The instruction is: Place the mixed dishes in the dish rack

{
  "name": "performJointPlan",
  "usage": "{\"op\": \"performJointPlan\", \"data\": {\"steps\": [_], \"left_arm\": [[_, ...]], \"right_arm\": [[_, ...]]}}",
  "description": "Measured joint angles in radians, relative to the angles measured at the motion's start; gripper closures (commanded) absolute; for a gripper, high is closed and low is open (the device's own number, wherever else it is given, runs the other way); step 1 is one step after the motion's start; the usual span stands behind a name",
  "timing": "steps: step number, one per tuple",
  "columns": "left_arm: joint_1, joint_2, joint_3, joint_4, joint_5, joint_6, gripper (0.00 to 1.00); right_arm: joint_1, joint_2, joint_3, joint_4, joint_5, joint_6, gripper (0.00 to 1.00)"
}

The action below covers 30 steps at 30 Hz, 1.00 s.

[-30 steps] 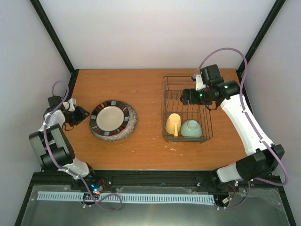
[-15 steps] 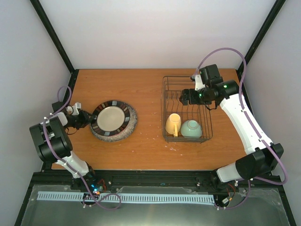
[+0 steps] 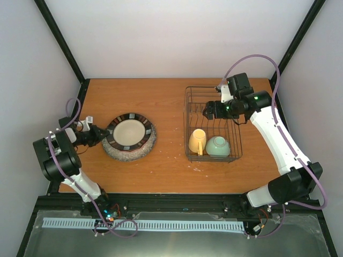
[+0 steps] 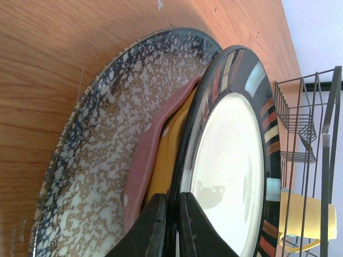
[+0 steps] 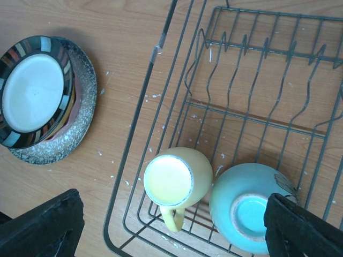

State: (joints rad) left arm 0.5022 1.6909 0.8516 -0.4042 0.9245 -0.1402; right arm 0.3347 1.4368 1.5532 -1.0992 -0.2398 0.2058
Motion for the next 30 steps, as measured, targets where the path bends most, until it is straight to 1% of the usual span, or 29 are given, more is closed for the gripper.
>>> {"op": "performJointPlan", "data": {"steps": [7, 13, 18, 24, 30], "left_arm": [[0.007, -0.031, -0.006, 0.008, 0.024, -0.004, 0.99], [0.008, -0.097, -0.008, 0.029, 0.033, -0.015, 0.99], [0.008, -0.119, -0.046, 0.100, 0.075, -0.048, 0.99], [0.008, -0.122, -0.131, 0.232, 0.166, -0.116, 0.99], [0.008, -0.137, -0.145, 0.322, 0.262, -0.170, 0.99]], "right_arm": [[0.000, 0.006, -0.016, 0.063, -0.087, 0.000, 0.10], [0.000, 0.006, -0.076, 0.172, -0.241, 0.001, 0.09], [0.000, 0.006, -0.165, 0.300, -0.431, 0.019, 0.07], [0.001, 0.024, -0.284, 0.528, -0.669, 0.099, 0.01], [0.014, 0.083, -0.310, 0.682, -0.791, 0.161, 0.00]]}}
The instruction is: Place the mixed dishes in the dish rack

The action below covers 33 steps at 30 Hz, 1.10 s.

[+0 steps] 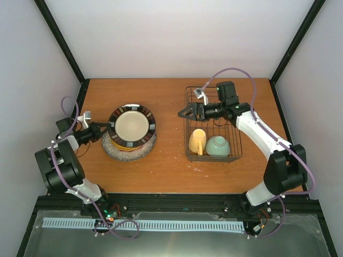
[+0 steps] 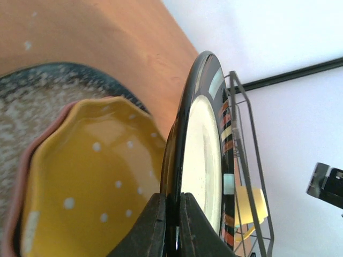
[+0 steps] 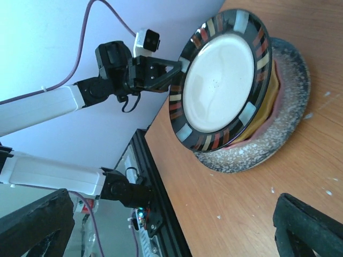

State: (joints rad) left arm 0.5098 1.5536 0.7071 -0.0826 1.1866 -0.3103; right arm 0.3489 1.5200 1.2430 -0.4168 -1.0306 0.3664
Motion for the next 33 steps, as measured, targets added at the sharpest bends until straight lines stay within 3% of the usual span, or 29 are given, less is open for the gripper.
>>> {"op": "performJointPlan", "data": {"steps": [16, 33], "left_arm": [[0.000, -0.171, 0.043, 0.126, 0.192, -0.154, 0.99], [0.000, -0.252, 0.044, 0.148, 0.245, -0.216, 1.00]], "right_arm": [[0.153, 0.173, 0.066, 0.177, -0.075, 0.082, 0.03], [0.265, 0.312, 0.248, 0.182, -0.045, 0.091, 0.07]]}}
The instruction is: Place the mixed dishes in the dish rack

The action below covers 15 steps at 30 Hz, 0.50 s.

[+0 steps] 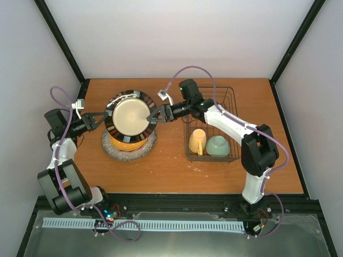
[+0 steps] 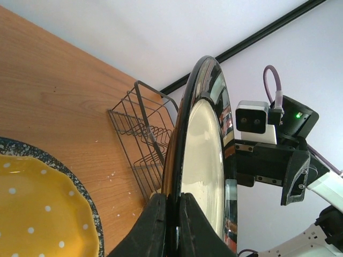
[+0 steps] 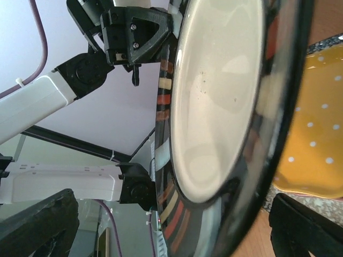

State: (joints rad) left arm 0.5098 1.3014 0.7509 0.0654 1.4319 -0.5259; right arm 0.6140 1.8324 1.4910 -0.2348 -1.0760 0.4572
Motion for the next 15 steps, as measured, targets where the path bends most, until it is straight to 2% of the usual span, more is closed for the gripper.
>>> {"op": "performJointPlan", "data": {"steps": [2, 4, 6, 7, 9, 10, 12, 15], "left_arm": [[0.000, -0.002, 0.000, 0.008, 0.007, -0.006, 0.99], [0.000, -0.002, 0.000, 0.018, 0.010, -0.016, 0.99], [-0.001, -0.002, -0.002, 0.033, 0.008, -0.028, 0.99], [-0.002, -0.002, -0.002, 0.041, 0.011, -0.036, 0.99], [0.000, -0.002, -0.002, 0.058, 0.014, -0.049, 0.99], [-0.003, -0.002, -0.002, 0.063, 0.018, -0.051, 0.99], [-0.001, -0.011, 0.002, 0.103, 0.047, -0.053, 0.99], [-0.012, -0.027, 0.005, 0.122, 0.017, -0.055, 0.99]], "right_arm": [[0.016, 0.015, 0.018, 0.002, -0.002, 0.005, 0.16], [0.030, 0.032, 0.038, 0.013, -0.008, 0.018, 0.31], [0.042, 0.050, 0.058, 0.028, -0.011, 0.030, 0.57], [0.046, 0.061, 0.069, 0.032, -0.017, 0.044, 0.66], [0.051, 0.079, 0.085, 0.045, -0.024, 0.064, 0.90], [0.054, 0.086, 0.093, 0.045, -0.030, 0.082, 0.96], [0.053, 0.100, 0.096, -0.012, 0.070, 0.127, 0.97], [0.050, 0.146, 0.093, 0.005, 0.064, 0.139, 0.97]]}}
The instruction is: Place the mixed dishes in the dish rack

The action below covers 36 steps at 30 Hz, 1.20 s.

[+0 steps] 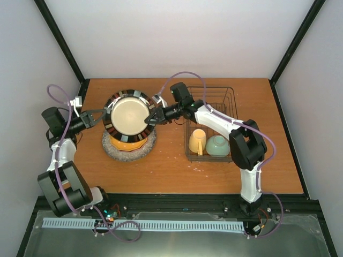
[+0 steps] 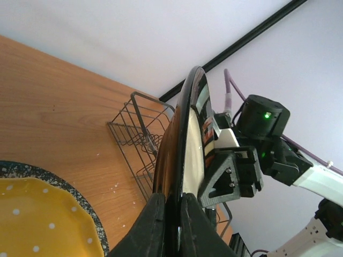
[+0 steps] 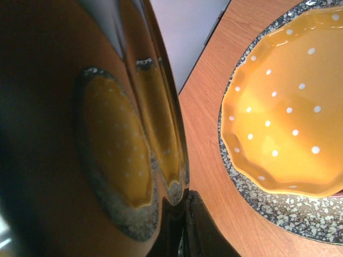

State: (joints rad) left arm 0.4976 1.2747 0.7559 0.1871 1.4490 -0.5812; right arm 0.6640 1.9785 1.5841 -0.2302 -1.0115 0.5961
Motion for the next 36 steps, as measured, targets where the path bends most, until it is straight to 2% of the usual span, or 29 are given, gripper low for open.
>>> {"op": "performJointPlan", "data": {"steps": [3, 5, 9, 11, 14, 15, 21, 27, 32, 36], "left_arm": [[0.000, 0.011, -0.002, 0.002, -0.015, 0.000, 0.98], [-0.001, 0.011, -0.001, 0.002, -0.018, 0.004, 0.90], [-0.012, 0.012, 0.009, -0.054, -0.029, 0.039, 0.53], [-0.023, 0.017, 0.024, -0.109, -0.042, 0.067, 0.45], [-0.028, 0.021, 0.046, -0.176, -0.072, 0.105, 0.04], [-0.029, 0.021, 0.056, -0.201, -0.087, 0.116, 0.01], [-0.042, -0.022, 0.110, -0.306, -0.218, 0.162, 0.00], [-0.034, -0.208, 0.128, -0.340, -0.504, 0.167, 0.00], [-0.034, -0.335, 0.134, -0.344, -0.741, 0.172, 0.00], [-0.034, -0.377, 0.133, -0.346, -0.849, 0.190, 0.00]], "right_arm": [[0.004, -0.005, -0.001, 0.003, 0.005, 0.015, 0.97], [0.005, -0.012, -0.005, 0.002, 0.014, 0.016, 0.97], [0.010, -0.034, -0.021, -0.005, 0.050, 0.014, 0.97], [0.019, -0.052, -0.027, -0.014, 0.063, 0.006, 0.97], [0.027, -0.092, -0.029, -0.050, 0.109, -0.010, 0.97], [0.027, -0.109, -0.031, -0.067, 0.127, -0.021, 0.97], [0.023, -0.214, -0.035, -0.150, 0.272, -0.064, 0.97], [-0.002, -0.315, -0.056, -0.222, 0.453, -0.082, 0.97], [-0.016, -0.422, -0.080, -0.289, 0.693, -0.083, 0.97], [-0.016, -0.513, -0.101, -0.336, 0.924, -0.077, 0.97]]}}
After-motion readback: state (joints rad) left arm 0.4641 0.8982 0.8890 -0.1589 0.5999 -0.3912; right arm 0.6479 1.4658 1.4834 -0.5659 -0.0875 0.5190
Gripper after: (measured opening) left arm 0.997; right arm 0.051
